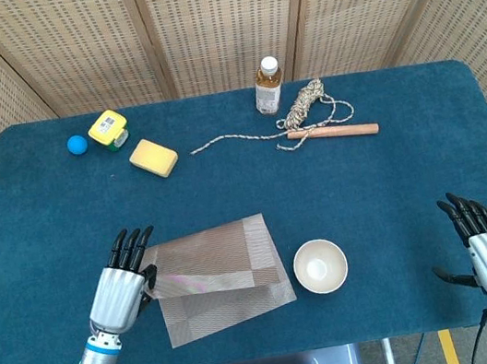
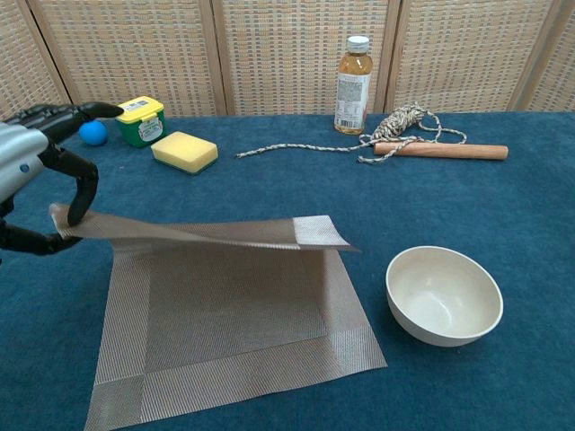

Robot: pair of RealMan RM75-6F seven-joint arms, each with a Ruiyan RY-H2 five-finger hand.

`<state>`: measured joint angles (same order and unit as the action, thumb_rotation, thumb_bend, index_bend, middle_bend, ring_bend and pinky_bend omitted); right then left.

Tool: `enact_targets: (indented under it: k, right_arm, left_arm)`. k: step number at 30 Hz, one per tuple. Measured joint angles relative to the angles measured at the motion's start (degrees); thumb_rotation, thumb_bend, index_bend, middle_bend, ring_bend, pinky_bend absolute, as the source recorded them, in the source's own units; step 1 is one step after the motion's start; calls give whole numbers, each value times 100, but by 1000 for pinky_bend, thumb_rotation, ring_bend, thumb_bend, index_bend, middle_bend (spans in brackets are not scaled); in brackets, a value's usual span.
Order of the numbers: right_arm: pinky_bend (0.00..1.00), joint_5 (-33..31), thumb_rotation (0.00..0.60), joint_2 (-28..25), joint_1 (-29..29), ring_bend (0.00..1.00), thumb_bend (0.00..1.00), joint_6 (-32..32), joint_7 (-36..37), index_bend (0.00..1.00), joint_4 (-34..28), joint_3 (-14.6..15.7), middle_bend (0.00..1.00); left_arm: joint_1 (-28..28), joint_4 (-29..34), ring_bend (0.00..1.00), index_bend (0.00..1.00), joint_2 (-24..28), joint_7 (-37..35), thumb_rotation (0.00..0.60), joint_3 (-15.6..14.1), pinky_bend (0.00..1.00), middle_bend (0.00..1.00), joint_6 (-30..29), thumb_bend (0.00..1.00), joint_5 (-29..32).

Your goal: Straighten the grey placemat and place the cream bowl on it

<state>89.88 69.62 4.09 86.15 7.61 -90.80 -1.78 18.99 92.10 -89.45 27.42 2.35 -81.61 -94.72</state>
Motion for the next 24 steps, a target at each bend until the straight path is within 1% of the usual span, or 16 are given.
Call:
enact_targets:
  k: [4, 7, 13, 17, 19, 21, 22, 24]
  right_arm:
    - [0, -5, 600, 12, 3, 0, 215, -17, -37, 52, -4, 5, 0]
    - [0, -20, 600, 12, 8, 0, 215, -30, -35, 52, -1, 0, 0]
    - [0, -31, 600, 23, 21, 0, 215, -70, -50, 52, 15, 3, 0]
    - [0, -14, 600, 46, 27, 0, 214, -84, -101, 52, 14, 19, 0]
    - [0, -15, 600, 59, 29, 0, 214, -89, -128, 52, 16, 21, 0]
    - [0, -31, 600, 68, 34, 0, 214, -110, -148, 52, 18, 21, 0]
    - [0, -37, 600, 71, 37, 0, 214, -121, -152, 52, 19, 21, 0]
    - [0, -51, 600, 74, 43, 0, 215, -142, -165, 52, 22, 22, 0]
  left_arm:
    - [127, 266, 0, 680, 195, 16, 600, 325, 0, 0, 158, 430, 294]
    - [237, 344, 0, 675, 269, 35, 600, 592, 0, 0, 343, 429, 682]
    - [479, 253, 0, 643, 347, 71, 600, 1211, 0, 0, 763, 429, 1915]
    - [680, -125, 0, 637, 326, 290, 600, 1581, 0, 0, 1035, 427, 2931]
    - [771, -328, 0, 627, 302, 404, 600, 1718, 0, 0, 1134, 426, 3345]
    - [879, -622, 0, 583, 258, 538, 600, 1844, 0, 0, 1212, 420, 3715]
    - [926, -754, 0, 524, 236, 589, 600, 1886, 0, 0, 1239, 401, 3836]
    - [1025, -1041, 0, 343, 186, 698, 600, 1947, 0, 0, 1294, 306, 4067]
